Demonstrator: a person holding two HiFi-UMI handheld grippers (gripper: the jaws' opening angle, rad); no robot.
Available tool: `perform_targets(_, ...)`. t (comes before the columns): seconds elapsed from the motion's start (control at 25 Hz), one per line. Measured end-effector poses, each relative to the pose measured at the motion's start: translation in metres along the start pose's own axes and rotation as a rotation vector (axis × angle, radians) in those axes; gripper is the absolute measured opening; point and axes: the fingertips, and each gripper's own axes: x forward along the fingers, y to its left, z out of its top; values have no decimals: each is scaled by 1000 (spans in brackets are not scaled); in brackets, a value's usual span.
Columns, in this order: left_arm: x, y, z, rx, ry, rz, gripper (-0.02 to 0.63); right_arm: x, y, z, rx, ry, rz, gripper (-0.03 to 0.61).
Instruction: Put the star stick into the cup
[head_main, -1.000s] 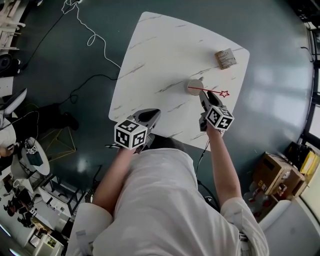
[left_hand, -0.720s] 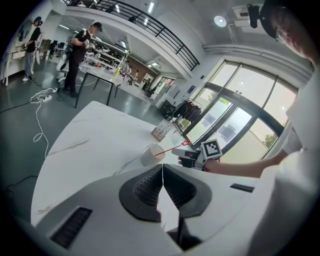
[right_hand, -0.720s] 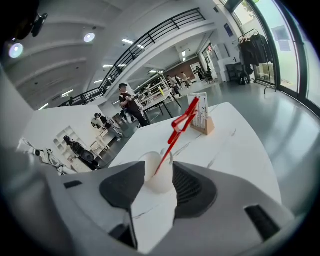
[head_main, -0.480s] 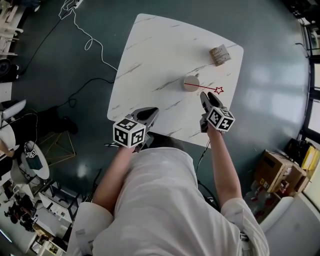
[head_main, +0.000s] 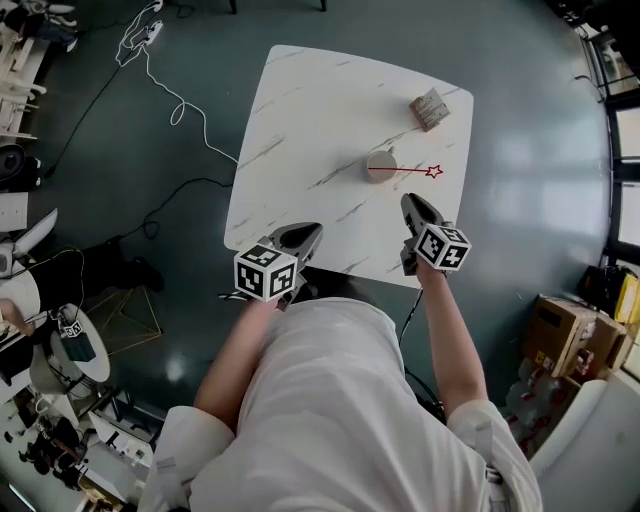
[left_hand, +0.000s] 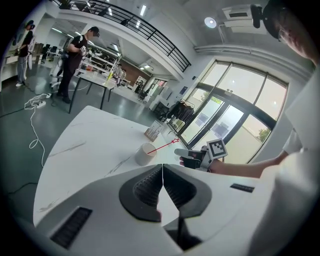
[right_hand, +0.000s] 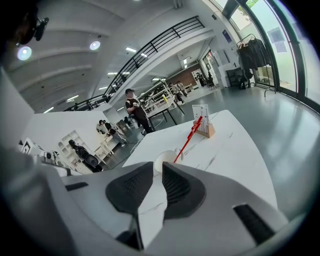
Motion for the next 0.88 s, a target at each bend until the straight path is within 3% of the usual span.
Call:
perform_targets(0.2,-18,-8,-5,34,-10,-33,14,-28,23,-11,-19,-27,2,39)
perform_targets(0.6,-80,-13,-41,72,-9,-65,14,-90,79,-32,-40,-95,-49,34)
perform_targets(0.88,-139,-24,-46,139,-111,-30,15,-140,103,-61,-63,-102,-127,34)
